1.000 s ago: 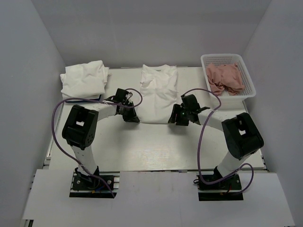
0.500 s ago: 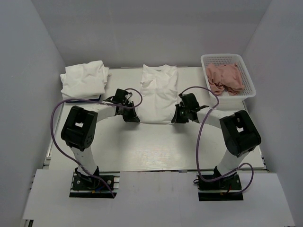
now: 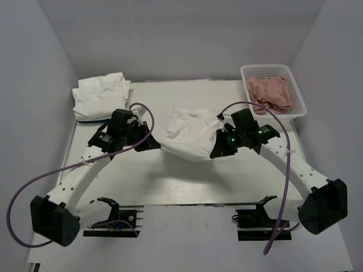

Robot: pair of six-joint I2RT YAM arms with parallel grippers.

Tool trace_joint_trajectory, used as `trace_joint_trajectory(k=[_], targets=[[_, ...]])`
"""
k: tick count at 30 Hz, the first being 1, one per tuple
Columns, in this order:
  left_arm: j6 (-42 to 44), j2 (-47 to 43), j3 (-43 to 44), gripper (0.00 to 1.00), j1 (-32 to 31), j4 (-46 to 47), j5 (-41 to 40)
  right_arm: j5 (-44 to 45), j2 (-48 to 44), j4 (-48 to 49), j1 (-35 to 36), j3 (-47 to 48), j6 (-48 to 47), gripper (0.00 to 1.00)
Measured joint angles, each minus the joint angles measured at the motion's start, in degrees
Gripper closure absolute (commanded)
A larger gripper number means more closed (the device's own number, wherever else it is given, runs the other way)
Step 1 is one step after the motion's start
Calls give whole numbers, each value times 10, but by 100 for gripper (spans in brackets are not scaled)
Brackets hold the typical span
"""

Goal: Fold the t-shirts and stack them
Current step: Fold the long partially folded tshirt into a neat square

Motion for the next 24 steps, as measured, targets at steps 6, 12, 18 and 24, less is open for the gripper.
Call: trace_joint_trajectory(k=[6,12,18,24], targets=[[-7,-36,63,100,-1,-35,-6,-25,-15,-90,-3,98,2,100],[-12,-16,64,100,2,10,-24,-40,7,-95,-14,112,1,100],[-21,67,80,100,3,46,-57,-65,74,-66,-32,93,-1,100],[-27,121,108,100,4,66,-85,-71,106,-46,-61,121,-2,100]])
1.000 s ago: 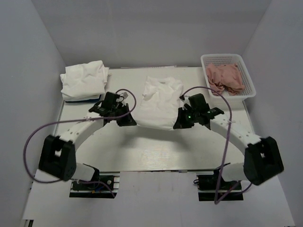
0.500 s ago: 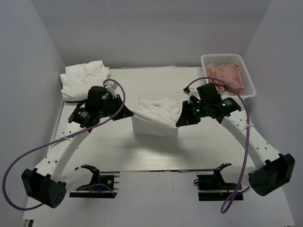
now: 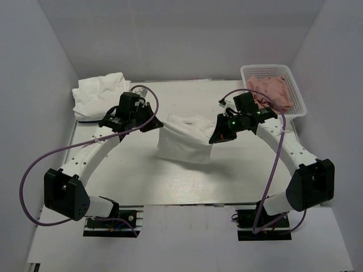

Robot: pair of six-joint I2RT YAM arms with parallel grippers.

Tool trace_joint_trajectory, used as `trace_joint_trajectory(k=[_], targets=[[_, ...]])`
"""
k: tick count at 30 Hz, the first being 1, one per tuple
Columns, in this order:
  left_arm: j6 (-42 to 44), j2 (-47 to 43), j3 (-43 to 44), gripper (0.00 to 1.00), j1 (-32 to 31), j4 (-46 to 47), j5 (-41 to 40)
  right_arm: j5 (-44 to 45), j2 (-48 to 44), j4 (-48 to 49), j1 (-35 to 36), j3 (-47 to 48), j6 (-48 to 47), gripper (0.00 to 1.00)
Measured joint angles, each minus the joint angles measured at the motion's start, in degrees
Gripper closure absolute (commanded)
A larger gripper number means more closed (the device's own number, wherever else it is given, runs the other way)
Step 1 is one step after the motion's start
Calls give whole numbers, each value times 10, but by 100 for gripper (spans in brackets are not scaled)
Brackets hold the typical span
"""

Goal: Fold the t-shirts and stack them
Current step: Fold the long partially folded tshirt into a neat square

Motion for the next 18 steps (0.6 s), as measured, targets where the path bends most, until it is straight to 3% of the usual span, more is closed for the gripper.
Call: trace_joint_trajectory(k=[10,18], targets=[[0,36,64,100,6,24,-62,-48,81,-7,-31,121,-15,100],[0,116,125,100,6,30,-89,-61,149,-19,-64,189,-21,100]])
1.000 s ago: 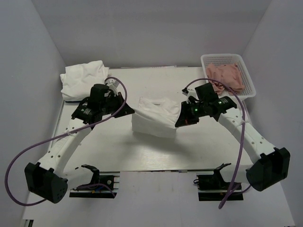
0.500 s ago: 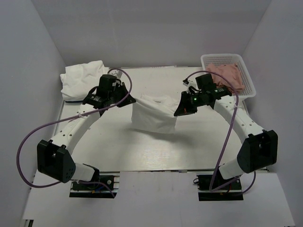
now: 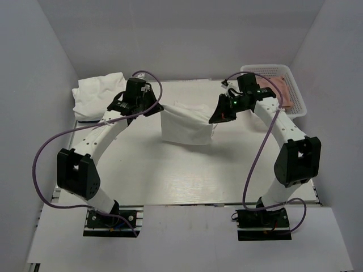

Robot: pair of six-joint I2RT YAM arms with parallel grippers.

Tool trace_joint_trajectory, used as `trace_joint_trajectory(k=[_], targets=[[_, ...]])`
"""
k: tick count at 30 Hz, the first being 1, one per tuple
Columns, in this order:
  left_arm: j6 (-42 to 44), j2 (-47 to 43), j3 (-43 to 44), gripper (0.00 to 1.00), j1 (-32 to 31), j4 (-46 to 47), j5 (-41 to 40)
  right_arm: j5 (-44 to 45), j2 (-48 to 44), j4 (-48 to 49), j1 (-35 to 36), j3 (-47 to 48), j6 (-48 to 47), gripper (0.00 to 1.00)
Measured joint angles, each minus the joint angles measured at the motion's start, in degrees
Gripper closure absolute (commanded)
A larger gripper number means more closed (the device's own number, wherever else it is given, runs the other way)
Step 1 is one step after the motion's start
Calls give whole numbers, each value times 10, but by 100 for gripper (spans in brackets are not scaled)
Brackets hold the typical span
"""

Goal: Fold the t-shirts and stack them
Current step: Fold the long partially folded tshirt into a neat square

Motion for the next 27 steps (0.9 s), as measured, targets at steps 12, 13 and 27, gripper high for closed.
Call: trace_joint_trajectory(k=[12,13,27], targets=[[0,186,132,100,11,55,12,0,135,29,-58,113,25,100],[0,211,154,100,12,61,16,3,151,32,-62,129,26,100],[-14,512,386,100,39,173,39,74,421,215,-83,309,75,70]])
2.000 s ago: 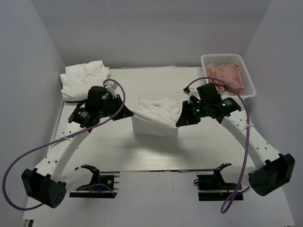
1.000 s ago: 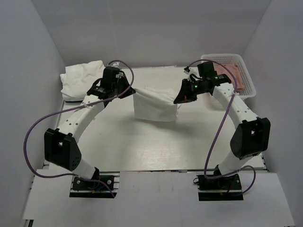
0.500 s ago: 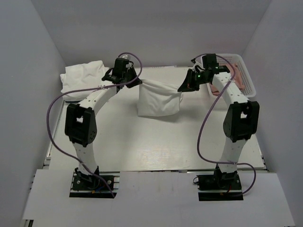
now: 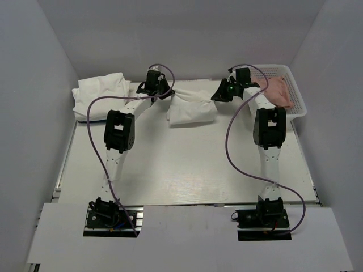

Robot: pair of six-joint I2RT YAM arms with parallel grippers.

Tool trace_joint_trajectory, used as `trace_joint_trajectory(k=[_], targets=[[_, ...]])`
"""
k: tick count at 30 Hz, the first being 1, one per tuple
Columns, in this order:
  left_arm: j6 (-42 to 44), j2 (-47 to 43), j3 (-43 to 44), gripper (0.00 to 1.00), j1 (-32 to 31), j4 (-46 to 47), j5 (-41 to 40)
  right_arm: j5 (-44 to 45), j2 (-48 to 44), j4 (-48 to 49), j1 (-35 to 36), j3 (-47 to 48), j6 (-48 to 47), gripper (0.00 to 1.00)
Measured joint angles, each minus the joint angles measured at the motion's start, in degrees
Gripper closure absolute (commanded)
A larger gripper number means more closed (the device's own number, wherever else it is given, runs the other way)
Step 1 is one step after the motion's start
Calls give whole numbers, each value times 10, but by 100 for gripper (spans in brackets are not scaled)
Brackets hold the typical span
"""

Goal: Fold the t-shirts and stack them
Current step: Fold the long partially folded tshirt into a neat square

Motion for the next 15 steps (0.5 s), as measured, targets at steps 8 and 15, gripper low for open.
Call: trace_joint_trajectory(k=[8,15], targets=[[-10,56,56,0,17,20,6,12,35,88,-4,53,5,28],[-9,24,52,0,22,25,4,-21,-45,108,2,4,-10,10]])
